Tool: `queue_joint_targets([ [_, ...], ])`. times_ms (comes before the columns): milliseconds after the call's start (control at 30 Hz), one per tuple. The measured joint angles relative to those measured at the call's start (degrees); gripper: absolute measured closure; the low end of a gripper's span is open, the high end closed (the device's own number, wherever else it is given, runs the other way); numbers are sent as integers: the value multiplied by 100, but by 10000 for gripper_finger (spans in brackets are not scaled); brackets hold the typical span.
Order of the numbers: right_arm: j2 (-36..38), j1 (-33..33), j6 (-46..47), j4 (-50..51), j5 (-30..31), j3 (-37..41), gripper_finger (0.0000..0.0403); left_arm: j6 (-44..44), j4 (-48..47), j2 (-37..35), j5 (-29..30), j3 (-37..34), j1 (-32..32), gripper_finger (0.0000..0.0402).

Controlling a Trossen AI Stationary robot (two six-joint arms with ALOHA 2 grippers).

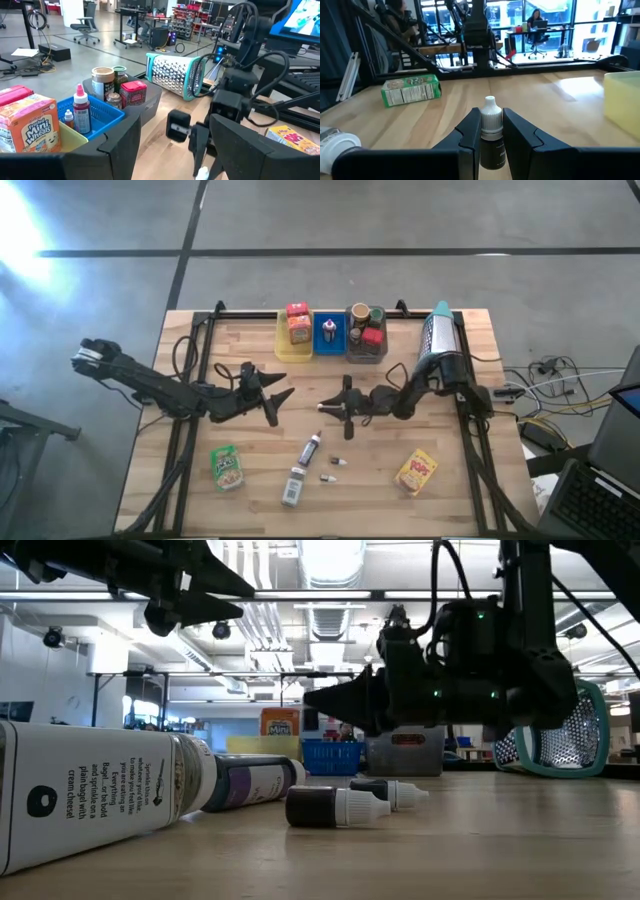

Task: Pick & Place Kitchen Items
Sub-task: Put the small blue food coloring bottle into the blue bin

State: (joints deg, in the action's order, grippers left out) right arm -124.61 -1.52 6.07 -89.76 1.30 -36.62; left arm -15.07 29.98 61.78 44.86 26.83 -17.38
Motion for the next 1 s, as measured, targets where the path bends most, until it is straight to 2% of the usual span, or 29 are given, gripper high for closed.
queue_joint_targets([
  [633,-1058,2,431,-17,-12,-680,349,0,-20,0,-29,0,-1,158],
  [1000,-1187,2,402,119,24,-723,348,-4,-22,0,-39,0,-1,158],
])
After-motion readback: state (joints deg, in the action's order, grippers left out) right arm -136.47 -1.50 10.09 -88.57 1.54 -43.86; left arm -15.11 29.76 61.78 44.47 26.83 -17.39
